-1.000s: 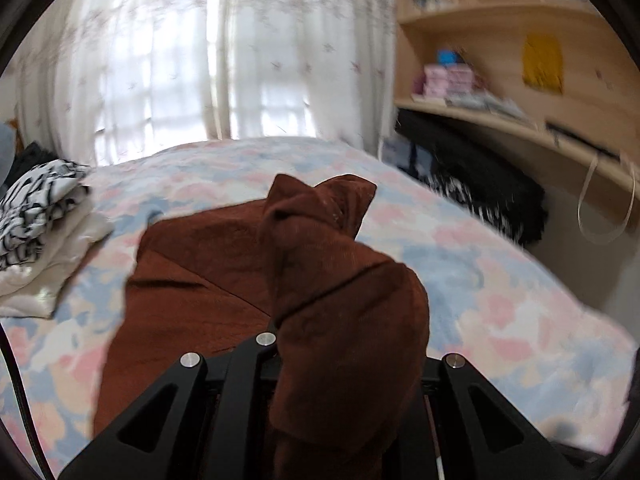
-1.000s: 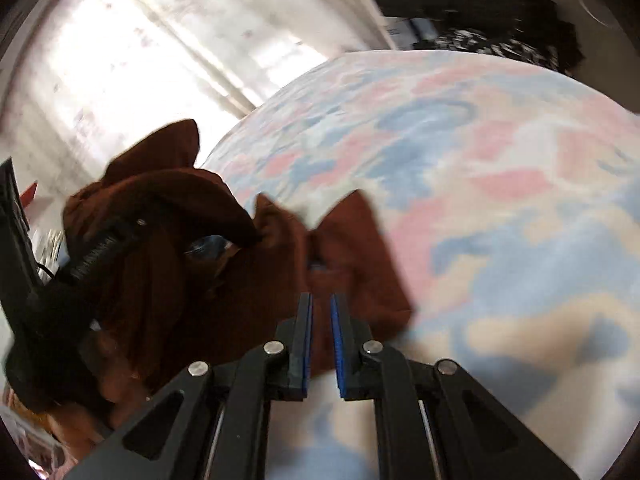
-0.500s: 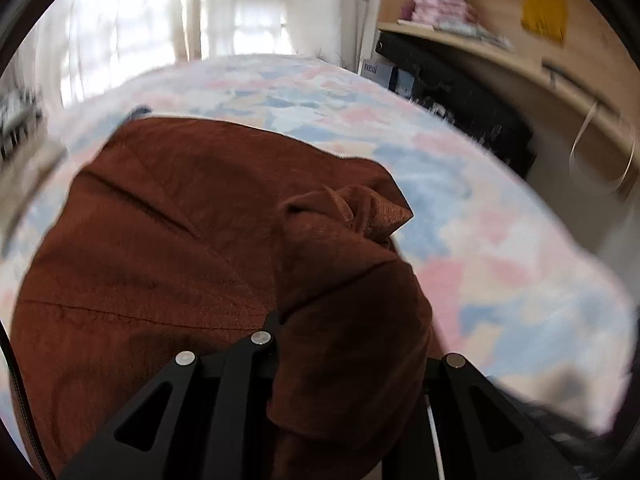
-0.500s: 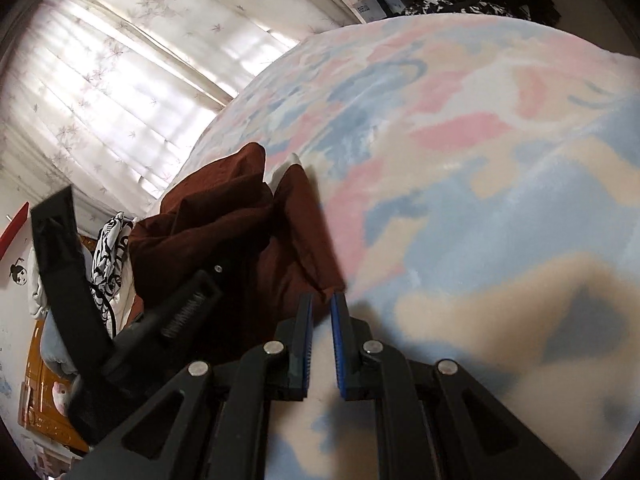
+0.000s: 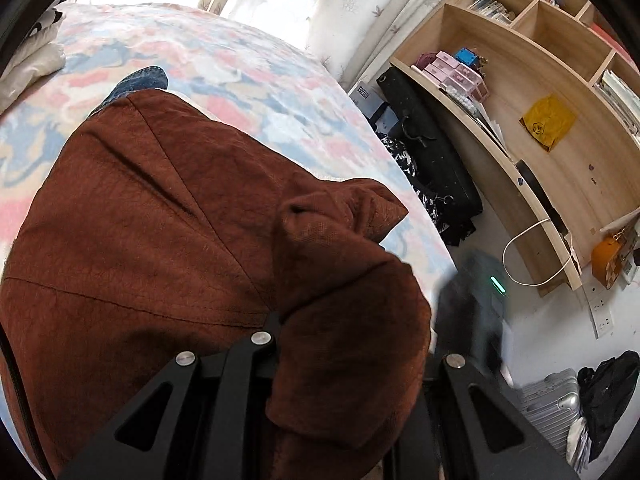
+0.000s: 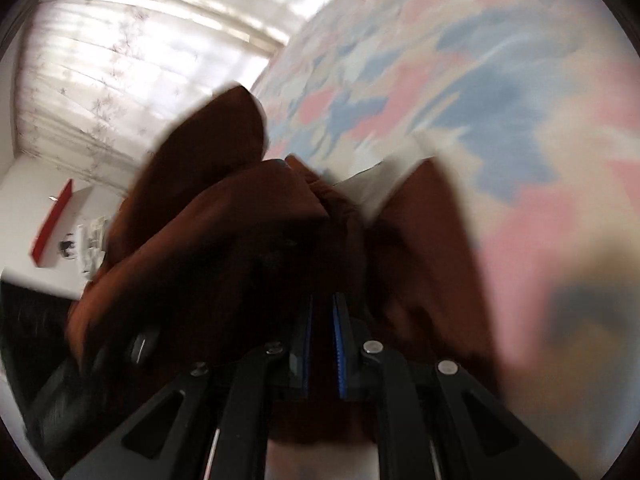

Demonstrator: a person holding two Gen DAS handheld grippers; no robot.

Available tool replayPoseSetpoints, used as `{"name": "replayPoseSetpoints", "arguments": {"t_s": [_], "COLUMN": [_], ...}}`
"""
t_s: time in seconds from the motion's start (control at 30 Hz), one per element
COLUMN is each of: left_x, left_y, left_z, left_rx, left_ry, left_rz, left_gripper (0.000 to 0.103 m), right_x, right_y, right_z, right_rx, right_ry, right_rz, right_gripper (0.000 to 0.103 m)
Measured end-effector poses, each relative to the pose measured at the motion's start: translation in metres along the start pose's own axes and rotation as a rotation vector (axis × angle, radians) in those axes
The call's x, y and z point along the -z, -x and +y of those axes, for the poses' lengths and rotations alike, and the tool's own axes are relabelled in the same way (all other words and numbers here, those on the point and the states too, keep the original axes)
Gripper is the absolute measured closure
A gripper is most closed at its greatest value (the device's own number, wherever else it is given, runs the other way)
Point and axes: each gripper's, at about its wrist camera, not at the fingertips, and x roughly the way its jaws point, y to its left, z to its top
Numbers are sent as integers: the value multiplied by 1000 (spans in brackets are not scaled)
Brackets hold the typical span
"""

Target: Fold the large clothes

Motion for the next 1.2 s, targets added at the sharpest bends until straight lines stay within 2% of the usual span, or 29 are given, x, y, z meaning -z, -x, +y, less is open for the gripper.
{"name": "replayPoseSetpoints", "arguments": {"t_s": [0.1,0.17,0.23,0.33,0.43,0.5,0.63,0.7,0.8,0.83,0.87,0.9,0.97,1.03,1.1,1.2], "left_x": [-1,2,3,9,25,39,59,59,54,52,48,45,44,46,51,56], "left_y": [7,6,1,-12,-34,-56,-93,-94,-85,-81,-77,-69,-55,-33,-11,25], "left_z": [3,-1,-6,-14,-24,-32,-45,-50,-49,-49,-50,-48,-48,-55,-59,-49], "left_rx": [-6,-15,-32,-67,-158,-261,-425,-452,-409,-393,-373,-320,-182,-113,-86,-74], "left_ry": [-10,-24,-41,-87,-173,-247,-386,-408,-414,-419,-418,-410,-390,-397,-429,-423], "left_rz": [-20,-25,-25,-1,39,49,60,64,82,92,105,128,179,183,181,160], "left_gripper": [91,90,89,85,84,84,81,76,66,64,61,42,13,10,10,10], "right_x": [-26,-42,-54,-62,-74,-77,-64,-55,-44,-40,-36,-32,-25,-19,-17,-13], "right_y": [-13,-7,3,22,46,58,67,66,71,74,77,80,89,97,100,101], "right_z": [1,2,1,4,-4,-3,9,9,4,1,0,1,2,4,7,11], "right_rx": [48,90,82,161,137,158,223,252,262,252,238,231,219,191,167,150], "right_ry": [24,36,26,50,5,24,95,115,104,90,78,74,67,58,44,34], "right_rz": [-29,-97,-157,-248,-303,-321,-288,-254,-198,-174,-155,-148,-145,-145,-131,-99], "right_gripper": [94,94,94,94,94,94,94,94,94,89,79,73,50,45,45,44]}}
